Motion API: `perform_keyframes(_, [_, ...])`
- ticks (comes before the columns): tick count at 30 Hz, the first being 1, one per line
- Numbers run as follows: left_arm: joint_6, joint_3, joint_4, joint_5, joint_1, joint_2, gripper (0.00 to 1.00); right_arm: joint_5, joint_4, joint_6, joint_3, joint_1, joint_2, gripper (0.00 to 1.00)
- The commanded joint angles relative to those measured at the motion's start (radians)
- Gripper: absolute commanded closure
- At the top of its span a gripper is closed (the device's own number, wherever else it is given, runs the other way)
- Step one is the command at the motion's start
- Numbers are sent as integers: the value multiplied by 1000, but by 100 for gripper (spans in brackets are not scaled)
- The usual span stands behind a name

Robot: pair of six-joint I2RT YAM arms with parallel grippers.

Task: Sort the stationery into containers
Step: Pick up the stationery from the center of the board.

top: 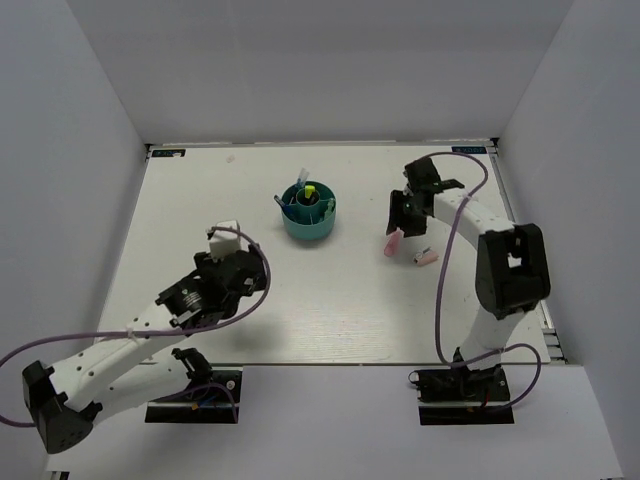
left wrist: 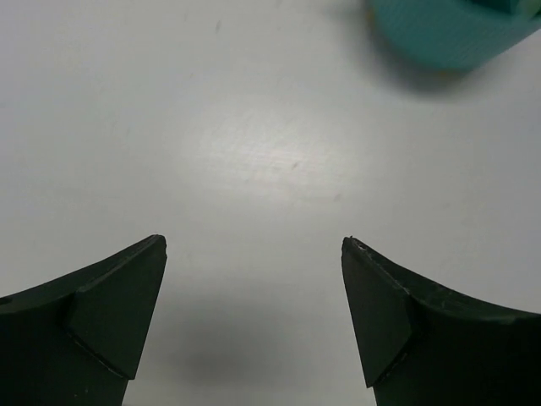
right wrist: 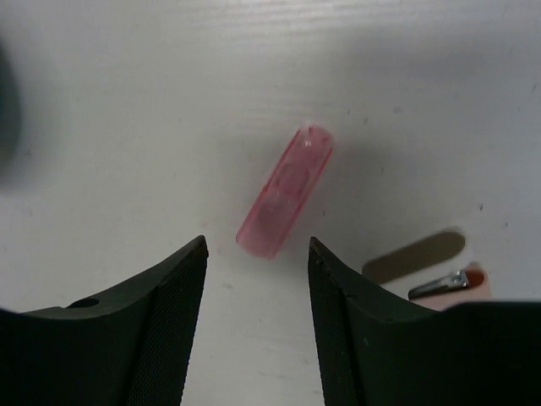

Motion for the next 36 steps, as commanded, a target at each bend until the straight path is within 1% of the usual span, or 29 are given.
perform_keyframes(1, [-40,-83,-198,123,34,-114,5,96,-75,114,127,12,68,45])
perform_keyframes(2, [-52,-97,-244,123,35,-190,4,106,-84,119,156,15,118,45])
perform_keyframes(4, [-77,-135,-290,120,38,-237,4,143,-86,136,182,22,160,45])
perform_keyframes(5, [-92,-149,-322,119,39,-298,3,184,-84,148,194,27,169,47])
perform_keyframes(7, [-114,-152,-353,125,38,-326,3,213,-77,157,194,38,188,47])
perform_keyframes(8, [-124,-146,-382,123,39,-364,3,237,-81,167,191,41,189,47])
perform_keyframes(11, [-129,-141,-410,116,39,-393,2,253,-71,170,168,45,189,47])
perform_keyframes(15, [-135,-135,-427,115,38,-389,2,262,-60,177,136,52,195,47])
perform_keyframes(24, [-158,-126,-454,114,39,-403,2,245,-54,214,135,62,261,47])
perform_keyframes(29, [-170,-124,-477,103,39,-409,0,227,-48,237,124,65,286,50])
perform_keyframes(30, [-170,-124,-480,102,42,-409,0,225,-48,240,124,67,292,53])
perform_keyframes(31, [-174,-121,-487,99,39,-409,0,222,-51,242,118,67,301,60])
perform_keyframes(34, [-186,-121,-502,92,39,-416,0,207,-41,251,107,67,312,72])
perform_keyframes(35, [-190,-121,-506,91,40,-424,0,196,-43,250,105,64,314,82])
perform_keyframes(36, [-190,-123,-507,91,40,-427,0,192,-43,250,105,62,317,86])
